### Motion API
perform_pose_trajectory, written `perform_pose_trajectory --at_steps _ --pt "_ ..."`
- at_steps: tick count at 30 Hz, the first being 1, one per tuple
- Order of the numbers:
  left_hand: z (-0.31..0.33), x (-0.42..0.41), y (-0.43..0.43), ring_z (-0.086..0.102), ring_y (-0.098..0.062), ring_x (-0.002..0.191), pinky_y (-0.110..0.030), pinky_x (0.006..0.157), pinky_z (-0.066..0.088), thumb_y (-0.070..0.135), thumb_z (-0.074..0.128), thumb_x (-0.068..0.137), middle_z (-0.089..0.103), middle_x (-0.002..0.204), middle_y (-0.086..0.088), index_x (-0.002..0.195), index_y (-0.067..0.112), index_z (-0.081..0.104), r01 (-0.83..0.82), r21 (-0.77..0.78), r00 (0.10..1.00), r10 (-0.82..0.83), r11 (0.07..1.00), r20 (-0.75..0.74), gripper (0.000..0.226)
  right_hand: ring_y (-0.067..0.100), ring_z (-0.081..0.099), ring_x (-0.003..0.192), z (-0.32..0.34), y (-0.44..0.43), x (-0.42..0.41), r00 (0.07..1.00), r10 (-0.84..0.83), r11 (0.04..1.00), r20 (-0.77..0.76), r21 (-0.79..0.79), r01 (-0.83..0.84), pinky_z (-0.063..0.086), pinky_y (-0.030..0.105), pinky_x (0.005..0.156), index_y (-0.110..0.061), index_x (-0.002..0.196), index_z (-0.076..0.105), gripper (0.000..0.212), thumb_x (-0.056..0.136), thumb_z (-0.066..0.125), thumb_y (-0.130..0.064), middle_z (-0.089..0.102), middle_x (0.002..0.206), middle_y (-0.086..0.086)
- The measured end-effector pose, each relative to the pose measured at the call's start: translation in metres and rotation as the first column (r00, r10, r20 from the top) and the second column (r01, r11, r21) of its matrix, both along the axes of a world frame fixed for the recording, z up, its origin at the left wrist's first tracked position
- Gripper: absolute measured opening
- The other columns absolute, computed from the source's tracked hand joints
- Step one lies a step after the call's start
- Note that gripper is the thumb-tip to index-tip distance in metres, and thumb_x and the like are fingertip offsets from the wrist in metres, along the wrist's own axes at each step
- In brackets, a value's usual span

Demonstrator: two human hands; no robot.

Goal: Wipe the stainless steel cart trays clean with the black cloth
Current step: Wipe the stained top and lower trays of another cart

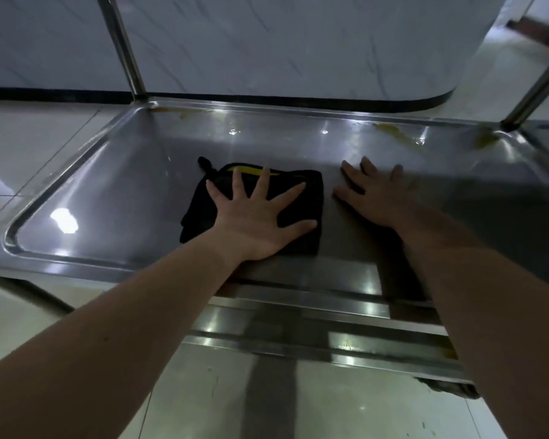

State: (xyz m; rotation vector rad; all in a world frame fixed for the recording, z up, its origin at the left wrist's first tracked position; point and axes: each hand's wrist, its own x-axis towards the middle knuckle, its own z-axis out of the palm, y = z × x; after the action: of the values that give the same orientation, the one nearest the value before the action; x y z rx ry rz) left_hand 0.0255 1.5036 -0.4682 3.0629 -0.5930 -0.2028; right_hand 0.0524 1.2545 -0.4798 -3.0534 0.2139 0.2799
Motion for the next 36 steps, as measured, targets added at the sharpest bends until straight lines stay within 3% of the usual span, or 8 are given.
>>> perform_pose_trajectory --at_steps 3,12,24,26,29,30,33,36 --pt "0.003 0.054 -0.031 -0.012 -0.048 0.146 -0.080 0.104 -0.006 0.093 0.009 0.074 -0.010 0.165 -0.001 0.146 0.062 -0.006 -0.054 -0.022 0.998 0.054 0.998 0.015 0.079 0.039 -0.008 0.149 0.011 -0.012 -0.011 0.999 0.029 0.999 -0.035 0.020 -0.029 0.002 0.063 0.116 -0.051 0.152 -0.002 0.071 0.091 0.025 -0.074 -0.010 0.164 -0.012" --pt "0.005 0.120 -0.072 -0.011 -0.048 0.146 -0.080 0.104 -0.007 0.096 0.011 0.071 -0.008 0.165 -0.003 0.148 0.059 -0.003 -0.105 -0.024 0.994 0.105 0.994 -0.001 0.087 0.025 -0.007 0.151 0.005 -0.032 -0.046 0.999 0.029 1.000 0.039 -0.004 -0.029 -0.001 0.056 0.119 -0.052 0.152 -0.001 0.068 0.092 0.022 -0.073 -0.010 0.163 -0.014" --pt "0.005 -0.064 -0.048 -0.026 -0.045 0.143 -0.077 0.104 -0.012 0.093 0.003 0.069 -0.030 0.160 0.002 0.137 0.064 -0.026 0.023 0.025 0.994 -0.020 0.999 -0.110 0.079 0.024 -0.001 0.151 0.005 -0.032 -0.048 0.994 0.011 0.997 0.106 0.077 -0.020 -0.001 0.056 0.117 -0.049 0.152 0.015 0.061 0.095 0.028 -0.069 0.003 0.163 -0.017" --pt "0.004 -0.083 -0.054 -0.026 -0.047 0.142 -0.078 0.103 -0.012 0.094 0.001 0.067 -0.032 0.159 0.001 0.135 0.064 -0.029 0.013 0.043 0.993 -0.008 0.999 -0.118 0.080 0.022 0.008 0.151 0.007 -0.034 -0.052 0.986 -0.005 0.974 0.165 0.226 -0.033 0.001 0.050 0.118 -0.043 0.150 0.030 0.052 0.100 0.035 -0.056 0.017 0.162 -0.015" --pt "0.006 -0.082 -0.066 -0.026 -0.048 0.142 -0.079 0.102 -0.011 0.094 0.004 0.068 -0.033 0.158 0.001 0.135 0.064 -0.028 -0.008 0.032 0.992 0.012 0.999 -0.122 0.080 0.019 0.029 0.145 0.017 -0.063 -0.066 0.956 -0.138 0.853 0.260 0.522 -0.019 0.011 0.023 0.116 -0.025 0.144 0.048 0.041 0.103 0.047 -0.031 0.039 0.154 -0.003" --pt "0.006 -0.080 -0.071 -0.027 -0.049 0.142 -0.079 0.102 -0.011 0.094 0.004 0.069 -0.033 0.159 0.001 0.136 0.064 -0.027 -0.001 0.026 0.993 0.004 1.000 -0.118 0.080 0.021 0.030 0.144 0.019 -0.080 -0.072 0.962 -0.124 0.884 0.244 0.467 -0.004 0.011 0.025 0.117 -0.025 0.144 0.048 0.042 0.103 0.047 -0.033 0.039 0.154 -0.003" --pt "0.005 -0.066 -0.101 -0.026 -0.050 0.141 -0.080 0.101 -0.012 0.093 0.006 0.073 -0.030 0.160 0.000 0.140 0.062 -0.024 0.042 0.011 0.994 -0.041 0.999 -0.105 0.080 0.028 0.017 0.149 0.017 -0.126 -0.094 0.994 -0.084 0.989 0.074 0.127 0.074 0.007 0.053 0.120 -0.038 0.151 0.032 0.053 0.100 0.037 -0.054 0.020 0.162 -0.011" --pt "0.004 -0.034 -0.148 -0.023 -0.052 0.142 -0.081 0.100 -0.011 0.092 0.009 0.075 -0.026 0.161 -0.002 0.144 0.060 -0.018 0.052 0.006 0.995 -0.051 0.999 -0.083 0.080 0.027 0.003 0.151 0.009 -0.135 -0.108 0.988 -0.141 0.987 0.057 0.082 0.136 0.000 0.053 0.119 -0.042 0.154 0.017 0.061 0.098 0.028 -0.062 0.007 0.164 -0.012"
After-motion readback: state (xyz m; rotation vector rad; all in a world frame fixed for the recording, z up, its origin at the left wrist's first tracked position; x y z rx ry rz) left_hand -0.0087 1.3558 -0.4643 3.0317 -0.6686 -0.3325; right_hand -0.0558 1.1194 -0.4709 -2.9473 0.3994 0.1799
